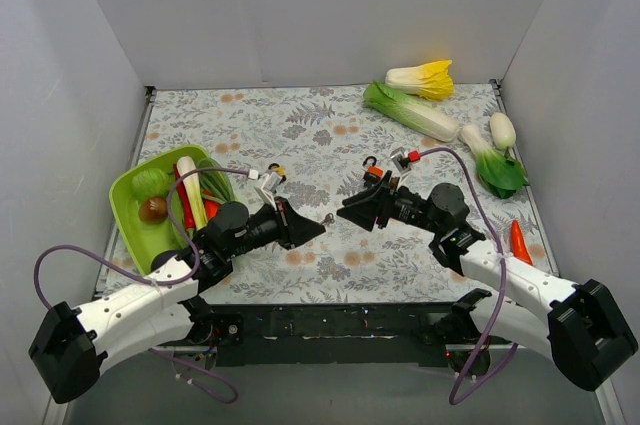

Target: Unlock with the key

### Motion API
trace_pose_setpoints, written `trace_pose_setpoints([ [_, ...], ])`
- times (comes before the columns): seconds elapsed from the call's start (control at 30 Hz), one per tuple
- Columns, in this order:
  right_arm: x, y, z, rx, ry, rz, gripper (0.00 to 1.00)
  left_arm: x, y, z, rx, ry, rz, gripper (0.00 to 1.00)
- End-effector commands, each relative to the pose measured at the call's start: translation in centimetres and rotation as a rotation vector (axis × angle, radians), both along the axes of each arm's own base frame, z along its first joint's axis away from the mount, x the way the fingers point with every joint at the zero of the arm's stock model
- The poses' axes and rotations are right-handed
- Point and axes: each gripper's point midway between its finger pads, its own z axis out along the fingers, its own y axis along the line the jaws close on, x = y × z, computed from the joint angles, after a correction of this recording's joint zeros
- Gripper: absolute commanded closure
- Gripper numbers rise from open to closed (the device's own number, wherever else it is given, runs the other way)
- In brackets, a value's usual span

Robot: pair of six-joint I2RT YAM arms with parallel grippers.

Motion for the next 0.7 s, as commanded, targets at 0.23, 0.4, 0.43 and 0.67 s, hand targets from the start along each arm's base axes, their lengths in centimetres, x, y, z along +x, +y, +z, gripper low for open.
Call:
trace_pose_setpoints([
  [0.23,-6.1,0.7,0.7,-0.084,-0.186,0.426,0.40,-5.8,-0.7,0.1,0.194,-0.142,-0.439,1.00],
  [0.4,-7.3,0.5,0.5,-0.082,-0.180,0.497,0.48,-6.4,-0.7,-0.5,0.236,-0.134,-0.504,1.00],
  [0.43,-7.4,0.5,0.5,-0.083,-0.178,0.508,0.49,-6.4,-0.6,-0.7,0.245,-0.130,-0.509,1.00],
  [0.67,-8.0,0.4,-0.1,-0.100,-0.147,0.567,0.57,-6.4,-0.8,-0.1,0.251,-0.161,-0.537,1.00],
])
